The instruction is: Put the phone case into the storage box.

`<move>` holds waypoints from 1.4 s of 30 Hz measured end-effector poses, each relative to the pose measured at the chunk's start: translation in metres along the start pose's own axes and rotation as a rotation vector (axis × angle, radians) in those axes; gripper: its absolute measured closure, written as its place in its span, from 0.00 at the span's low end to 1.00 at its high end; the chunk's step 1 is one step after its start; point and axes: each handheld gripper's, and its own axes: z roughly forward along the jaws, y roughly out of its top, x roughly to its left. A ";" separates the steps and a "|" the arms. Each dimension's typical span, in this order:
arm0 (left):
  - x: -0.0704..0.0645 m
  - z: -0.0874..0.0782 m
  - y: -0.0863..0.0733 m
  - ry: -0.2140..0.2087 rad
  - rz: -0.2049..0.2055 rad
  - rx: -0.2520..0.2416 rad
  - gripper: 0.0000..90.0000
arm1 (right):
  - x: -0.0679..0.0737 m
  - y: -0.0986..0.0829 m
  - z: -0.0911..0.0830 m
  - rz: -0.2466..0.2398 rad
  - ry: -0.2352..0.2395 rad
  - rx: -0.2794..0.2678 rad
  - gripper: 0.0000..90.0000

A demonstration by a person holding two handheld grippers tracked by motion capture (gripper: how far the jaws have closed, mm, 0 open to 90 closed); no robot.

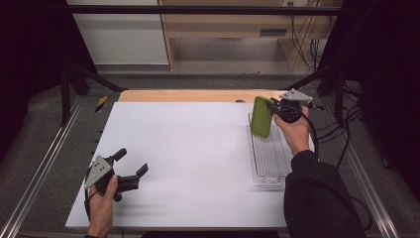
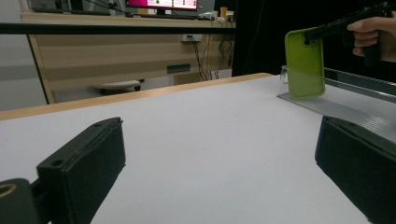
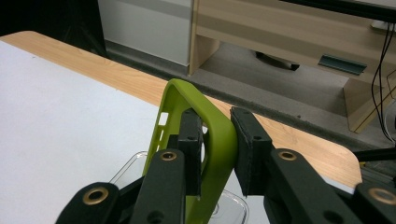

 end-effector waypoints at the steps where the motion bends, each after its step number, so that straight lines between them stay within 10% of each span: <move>1: 0.000 0.000 0.000 0.000 0.000 0.000 0.01 | 0.000 0.000 0.000 0.001 -0.001 -0.001 0.83; 42: -0.001 0.001 0.000 0.007 0.005 0.004 0.01 | 0.001 0.003 0.008 0.016 -0.023 0.000 0.80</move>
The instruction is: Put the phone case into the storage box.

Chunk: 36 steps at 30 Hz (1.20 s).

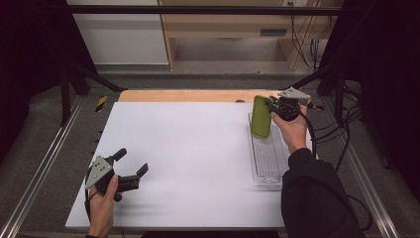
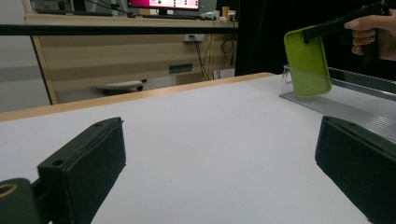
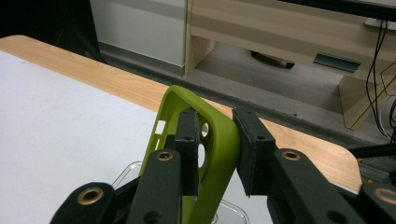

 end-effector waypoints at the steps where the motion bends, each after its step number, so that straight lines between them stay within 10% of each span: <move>1: 0.000 0.000 0.000 0.000 -0.001 0.000 0.01 | 0.000 0.000 0.000 0.002 0.000 0.001 0.80; 36: 0.000 0.000 0.000 -0.001 0.005 0.002 0.01 | -0.003 0.002 0.009 0.088 -0.038 0.025 0.56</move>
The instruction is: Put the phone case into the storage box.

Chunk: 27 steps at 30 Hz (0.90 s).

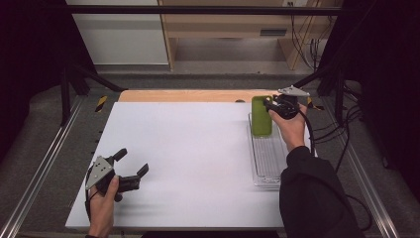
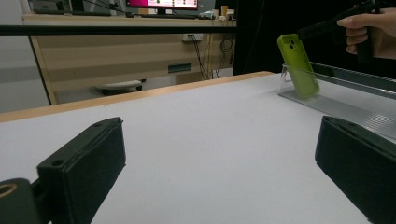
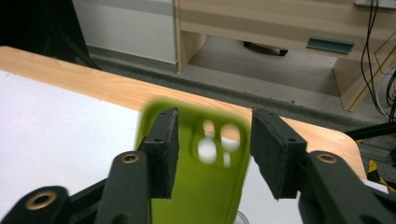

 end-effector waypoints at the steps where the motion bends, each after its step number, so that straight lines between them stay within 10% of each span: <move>1: 0.000 0.000 0.000 0.000 0.000 0.001 0.01 | 0.000 0.000 0.000 0.004 -0.004 -0.001 0.55; 27: -0.001 0.001 0.000 -0.004 0.000 0.003 0.01 | 0.001 0.007 -0.013 0.056 -0.025 0.043 0.17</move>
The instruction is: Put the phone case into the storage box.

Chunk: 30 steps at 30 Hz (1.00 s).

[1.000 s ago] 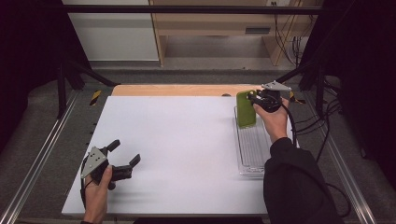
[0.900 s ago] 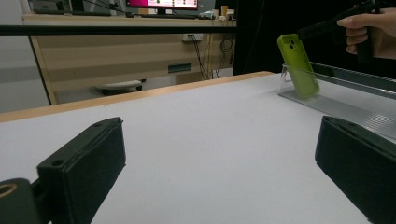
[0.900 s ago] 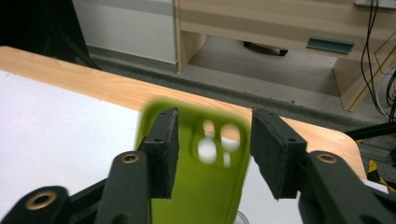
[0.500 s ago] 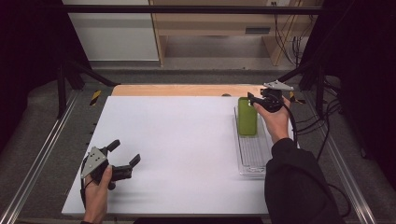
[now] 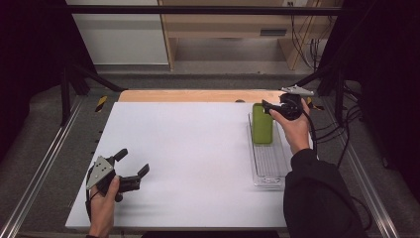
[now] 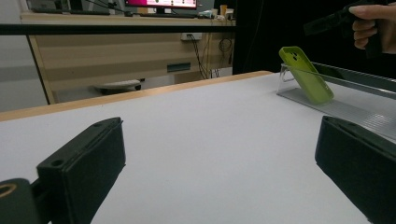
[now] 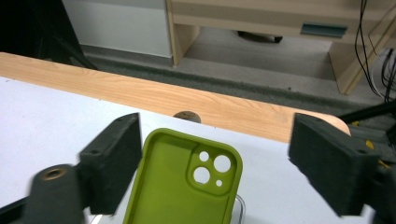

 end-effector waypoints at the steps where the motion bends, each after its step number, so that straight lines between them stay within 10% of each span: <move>1: 0.000 0.000 0.000 0.000 0.000 0.000 0.01 | 0.000 0.001 0.000 0.006 -0.003 0.003 0.15; 30: -0.001 0.001 0.000 0.000 0.000 0.008 0.01 | 0.007 0.010 -0.016 0.011 0.018 -0.024 0.12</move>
